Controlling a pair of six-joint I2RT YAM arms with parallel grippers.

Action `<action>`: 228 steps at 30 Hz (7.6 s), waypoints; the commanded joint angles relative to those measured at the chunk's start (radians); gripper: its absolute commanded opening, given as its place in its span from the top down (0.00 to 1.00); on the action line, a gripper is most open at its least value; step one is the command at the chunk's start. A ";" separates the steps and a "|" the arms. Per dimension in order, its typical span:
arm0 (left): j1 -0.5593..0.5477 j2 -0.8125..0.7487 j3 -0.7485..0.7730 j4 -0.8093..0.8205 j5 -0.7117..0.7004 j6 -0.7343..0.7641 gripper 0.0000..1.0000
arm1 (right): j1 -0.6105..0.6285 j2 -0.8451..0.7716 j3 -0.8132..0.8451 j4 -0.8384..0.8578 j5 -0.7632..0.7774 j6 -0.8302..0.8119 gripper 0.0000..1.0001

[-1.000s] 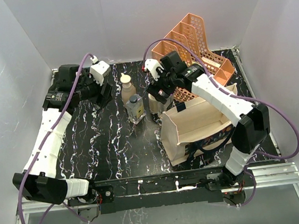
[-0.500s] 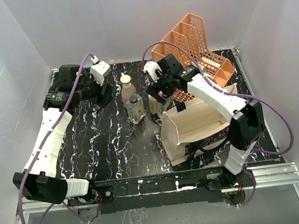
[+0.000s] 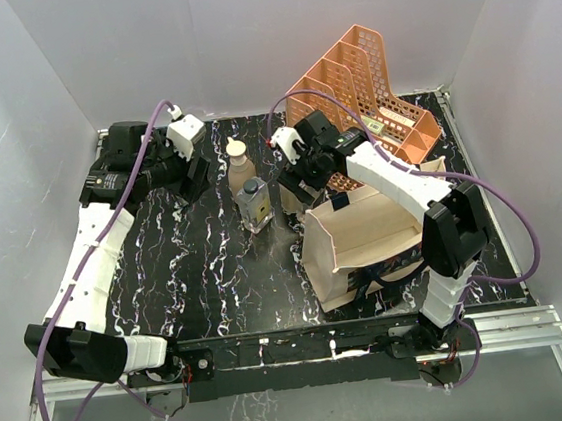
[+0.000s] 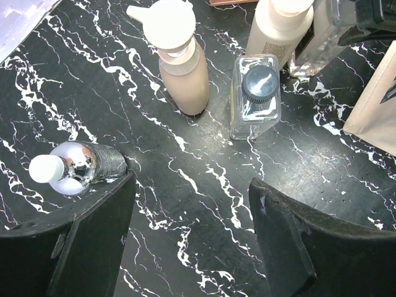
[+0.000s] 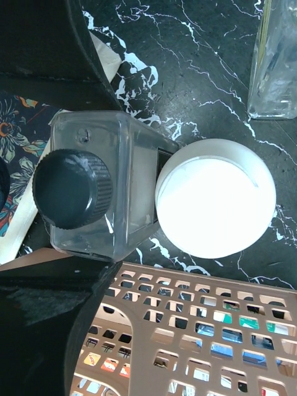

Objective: Place the personal care products into the canvas bag
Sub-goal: Pick up the care product from the center of the board, then place the care product at the center of the board, then pick up the care product from the center of the board.

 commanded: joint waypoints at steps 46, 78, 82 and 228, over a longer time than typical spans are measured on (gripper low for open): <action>0.066 -0.023 -0.074 0.120 0.038 -0.046 0.26 | -0.042 -0.299 0.219 0.000 -0.132 -0.131 0.92; 0.062 0.043 -0.113 0.214 0.150 -0.077 0.26 | -0.033 -0.324 0.308 -0.028 -0.266 -0.079 0.92; 0.062 0.041 -0.126 0.227 0.142 -0.089 0.25 | 0.007 -0.302 0.307 -0.031 -0.317 -0.073 0.92; 0.092 0.033 -0.071 0.222 0.125 -0.151 0.22 | -0.090 -0.558 0.321 -0.098 -0.805 -0.153 0.92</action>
